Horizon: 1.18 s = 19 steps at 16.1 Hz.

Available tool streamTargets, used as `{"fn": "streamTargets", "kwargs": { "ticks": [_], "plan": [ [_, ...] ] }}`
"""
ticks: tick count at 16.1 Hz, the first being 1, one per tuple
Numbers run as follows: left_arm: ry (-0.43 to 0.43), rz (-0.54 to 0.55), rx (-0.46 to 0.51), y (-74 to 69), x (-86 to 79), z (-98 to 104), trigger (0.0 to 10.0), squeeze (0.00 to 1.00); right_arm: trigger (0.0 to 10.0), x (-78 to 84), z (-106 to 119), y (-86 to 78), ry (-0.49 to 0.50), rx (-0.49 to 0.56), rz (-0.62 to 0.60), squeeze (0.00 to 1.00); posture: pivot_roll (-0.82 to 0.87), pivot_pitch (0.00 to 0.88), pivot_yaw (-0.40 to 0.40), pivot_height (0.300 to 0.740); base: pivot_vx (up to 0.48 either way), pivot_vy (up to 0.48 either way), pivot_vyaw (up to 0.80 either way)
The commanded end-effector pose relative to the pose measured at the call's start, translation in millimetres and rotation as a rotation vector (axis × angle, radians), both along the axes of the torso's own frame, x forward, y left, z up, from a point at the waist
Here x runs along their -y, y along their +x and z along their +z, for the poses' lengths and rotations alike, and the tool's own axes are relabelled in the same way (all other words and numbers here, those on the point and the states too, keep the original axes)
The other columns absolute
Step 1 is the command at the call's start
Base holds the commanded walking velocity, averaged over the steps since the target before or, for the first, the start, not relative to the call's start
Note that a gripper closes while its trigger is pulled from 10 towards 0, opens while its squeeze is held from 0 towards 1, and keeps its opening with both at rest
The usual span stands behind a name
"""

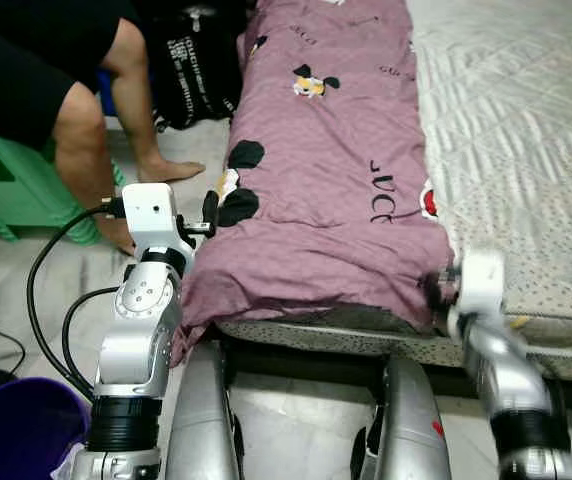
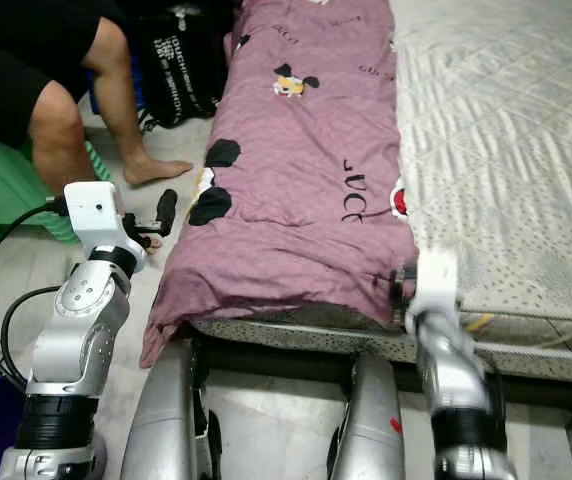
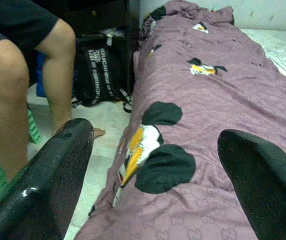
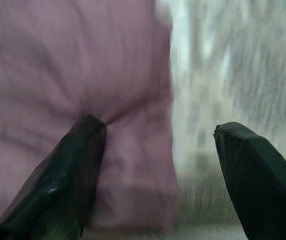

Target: Clean up the room

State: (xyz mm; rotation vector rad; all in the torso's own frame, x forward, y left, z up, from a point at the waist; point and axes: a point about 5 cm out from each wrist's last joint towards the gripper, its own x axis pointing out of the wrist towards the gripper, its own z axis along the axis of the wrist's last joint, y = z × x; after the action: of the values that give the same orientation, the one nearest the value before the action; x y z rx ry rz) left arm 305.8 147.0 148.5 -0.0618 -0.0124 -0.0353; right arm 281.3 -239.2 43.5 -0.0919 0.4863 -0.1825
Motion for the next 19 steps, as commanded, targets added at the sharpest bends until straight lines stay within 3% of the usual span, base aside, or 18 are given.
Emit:
{"fn": "streamTargets", "kwargs": {
  "ticks": [1, 3, 4, 12, 19],
  "plan": [
    [0.003, 0.000, -0.013, 0.2, -0.9, -3.4, 10.0, 0.00, 10.0, -6.5, 2.6, 3.5, 0.010, -0.001, 0.032, 0.00, 0.03, 0.078, 0.067, 0.558, 0.000, 0.000, 0.00],
    [0.000, -0.007, -0.012, 1.3, 1.4, -2.8, 10.0, 0.00, 10.0, -14.2, -1.0, 5.5, 0.039, -0.035, 0.063, 0.00, 0.03, 0.076, 0.068, 0.558, 0.000, 0.000, 0.00],
    [-0.002, -0.010, -0.010, 2.8, 1.6, -2.1, 10.0, 0.00, 0.0, -21.2, 1.9, 9.4, 0.058, -0.025, 0.091, 0.00, 0.03, 0.072, 0.067, 0.558, 0.000, 0.000, 0.00],
    [-0.011, 0.001, -0.012, 3.1, 0.1, -3.0, 10.0, 0.00, 0.0, -28.3, -7.7, 3.0, 0.129, -0.093, 0.131, 0.00, 0.03, 0.069, 0.061, 0.558, 0.000, 0.000, 0.00],
    [-0.010, 0.006, -0.011, 4.5, -0.8, -2.5, 10.0, 0.00, 0.0, -20.7, -7.6, 5.0, 0.148, -0.085, 0.047, 0.00, 0.03, 0.064, 0.064, 0.558, 0.000, 0.000, 0.00]
  ]
}}
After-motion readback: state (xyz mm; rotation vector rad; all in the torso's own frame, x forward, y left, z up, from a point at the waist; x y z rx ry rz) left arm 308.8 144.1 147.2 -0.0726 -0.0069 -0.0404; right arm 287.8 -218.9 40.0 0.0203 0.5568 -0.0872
